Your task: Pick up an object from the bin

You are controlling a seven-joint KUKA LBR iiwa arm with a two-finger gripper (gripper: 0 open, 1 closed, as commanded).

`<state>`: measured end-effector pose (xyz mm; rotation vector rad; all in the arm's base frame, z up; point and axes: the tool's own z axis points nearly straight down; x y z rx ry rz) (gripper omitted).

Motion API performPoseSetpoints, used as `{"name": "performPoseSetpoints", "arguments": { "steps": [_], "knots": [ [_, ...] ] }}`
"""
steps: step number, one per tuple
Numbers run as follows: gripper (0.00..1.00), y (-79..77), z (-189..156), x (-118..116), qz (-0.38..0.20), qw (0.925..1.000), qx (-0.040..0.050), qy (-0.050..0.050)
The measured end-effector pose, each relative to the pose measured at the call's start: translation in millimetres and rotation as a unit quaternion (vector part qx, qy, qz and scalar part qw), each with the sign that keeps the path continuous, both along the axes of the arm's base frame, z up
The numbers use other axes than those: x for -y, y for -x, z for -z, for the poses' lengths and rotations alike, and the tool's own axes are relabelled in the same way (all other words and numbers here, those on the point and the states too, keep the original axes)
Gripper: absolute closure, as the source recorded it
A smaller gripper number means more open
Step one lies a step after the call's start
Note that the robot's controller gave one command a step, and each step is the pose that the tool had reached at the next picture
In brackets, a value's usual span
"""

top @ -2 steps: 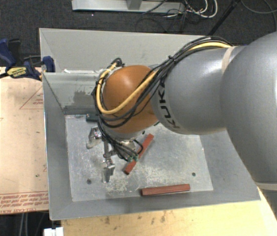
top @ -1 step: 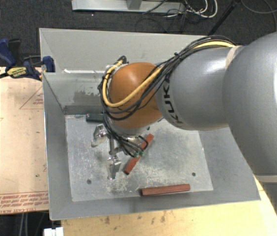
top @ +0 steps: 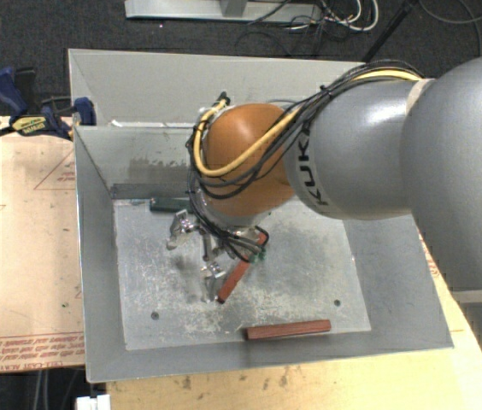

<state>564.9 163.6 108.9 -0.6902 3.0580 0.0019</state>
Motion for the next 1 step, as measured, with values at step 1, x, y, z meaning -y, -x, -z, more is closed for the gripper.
{"name": "performPoseSetpoints", "arguments": {
  "steps": [1],
  "knots": [
    [0.0,-44.6,32.7,46.7,-0.078,0.9969,0.0008,-0.002]
  ]
}}
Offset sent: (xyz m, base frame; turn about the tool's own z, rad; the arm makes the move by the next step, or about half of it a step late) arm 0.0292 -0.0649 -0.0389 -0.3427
